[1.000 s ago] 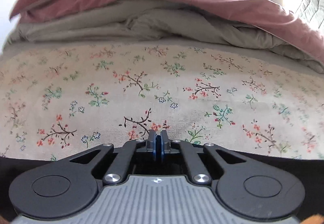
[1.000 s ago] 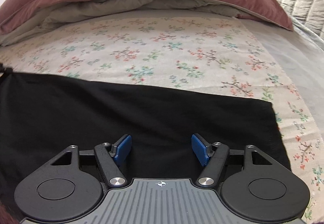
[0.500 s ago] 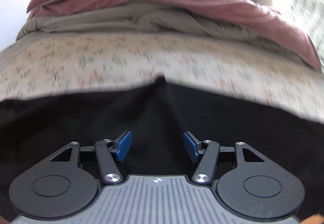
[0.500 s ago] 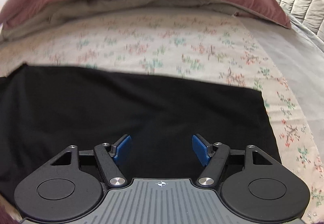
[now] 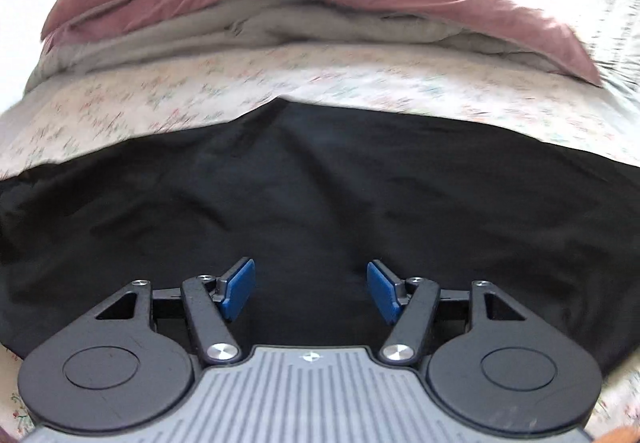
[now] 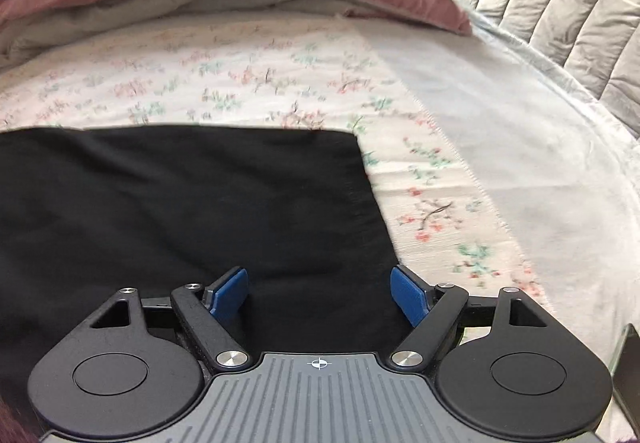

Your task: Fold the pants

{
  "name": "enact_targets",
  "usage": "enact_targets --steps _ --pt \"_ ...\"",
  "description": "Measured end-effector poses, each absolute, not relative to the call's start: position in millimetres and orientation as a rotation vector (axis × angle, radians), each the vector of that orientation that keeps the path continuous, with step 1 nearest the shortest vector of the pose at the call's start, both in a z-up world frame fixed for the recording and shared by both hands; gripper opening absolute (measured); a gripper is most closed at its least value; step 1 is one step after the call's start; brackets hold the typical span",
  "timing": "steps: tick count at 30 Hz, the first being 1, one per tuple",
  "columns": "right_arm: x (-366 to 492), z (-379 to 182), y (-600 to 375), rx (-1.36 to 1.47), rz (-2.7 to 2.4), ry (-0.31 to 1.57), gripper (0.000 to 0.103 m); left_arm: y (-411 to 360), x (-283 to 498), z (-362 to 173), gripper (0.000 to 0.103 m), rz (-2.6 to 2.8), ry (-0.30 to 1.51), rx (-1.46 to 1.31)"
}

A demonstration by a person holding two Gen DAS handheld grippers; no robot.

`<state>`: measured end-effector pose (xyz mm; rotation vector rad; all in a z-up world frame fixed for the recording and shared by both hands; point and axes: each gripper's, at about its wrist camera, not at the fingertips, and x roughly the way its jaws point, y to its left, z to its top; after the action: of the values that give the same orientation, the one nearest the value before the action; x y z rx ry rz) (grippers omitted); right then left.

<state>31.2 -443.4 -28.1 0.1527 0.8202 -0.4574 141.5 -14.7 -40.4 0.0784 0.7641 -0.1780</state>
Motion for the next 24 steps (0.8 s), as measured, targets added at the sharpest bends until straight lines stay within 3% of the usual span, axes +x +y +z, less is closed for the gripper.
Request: enact_targets --steps 4,10,17,24 --pt "15.5 -17.5 -416.9 0.272 -0.197 0.772 0.079 -42.7 126.3 -53.9 0.089 -0.239 0.748 0.142" --pt "33.9 -43.9 -374.5 0.129 -0.108 0.928 0.078 -41.7 124.4 -65.2 0.094 -0.226 0.742 0.161" --pt "30.3 -45.3 -409.7 0.116 -0.237 0.92 0.08 -38.2 128.5 -62.2 0.095 -0.251 0.774 0.175" --pt "-2.8 -37.5 -468.2 0.322 -0.458 0.849 0.078 -34.4 132.5 -64.6 0.096 -0.272 0.775 0.142"
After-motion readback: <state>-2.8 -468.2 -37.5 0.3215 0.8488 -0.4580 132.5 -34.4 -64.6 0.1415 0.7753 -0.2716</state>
